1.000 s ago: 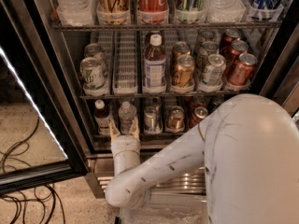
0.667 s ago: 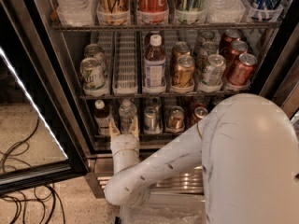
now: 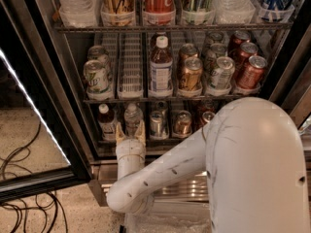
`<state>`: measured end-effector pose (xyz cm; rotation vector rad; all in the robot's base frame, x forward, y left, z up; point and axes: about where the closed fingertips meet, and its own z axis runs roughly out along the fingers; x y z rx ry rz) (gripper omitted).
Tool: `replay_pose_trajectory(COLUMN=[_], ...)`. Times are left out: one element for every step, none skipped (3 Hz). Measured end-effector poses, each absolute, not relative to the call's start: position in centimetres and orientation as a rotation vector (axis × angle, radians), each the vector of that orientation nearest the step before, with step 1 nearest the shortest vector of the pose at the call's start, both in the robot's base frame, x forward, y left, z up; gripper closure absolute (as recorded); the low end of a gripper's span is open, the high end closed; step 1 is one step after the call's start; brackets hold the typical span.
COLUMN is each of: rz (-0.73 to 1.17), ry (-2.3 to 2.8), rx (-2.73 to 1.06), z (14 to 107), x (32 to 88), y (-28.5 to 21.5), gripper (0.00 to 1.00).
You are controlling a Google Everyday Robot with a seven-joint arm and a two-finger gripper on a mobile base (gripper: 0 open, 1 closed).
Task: Pick water bottle from bottom shelf of fridge
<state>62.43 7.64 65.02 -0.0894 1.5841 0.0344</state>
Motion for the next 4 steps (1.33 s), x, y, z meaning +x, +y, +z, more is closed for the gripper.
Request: replay_pose_trajectory(rz=[0.005,-0.009,-0.019,-0.027], ry=[1.59,1.592,1.581,1.571], rx=[-0.074,-0.066,-0.07,-0.071], z=[64.8,64.6,64.9,65.1], x=[62.5,62.8,63.8,64.7], y=[7.3,7.3,7.6,7.8], gripper=[0.41,0.41,0.41,0.38])
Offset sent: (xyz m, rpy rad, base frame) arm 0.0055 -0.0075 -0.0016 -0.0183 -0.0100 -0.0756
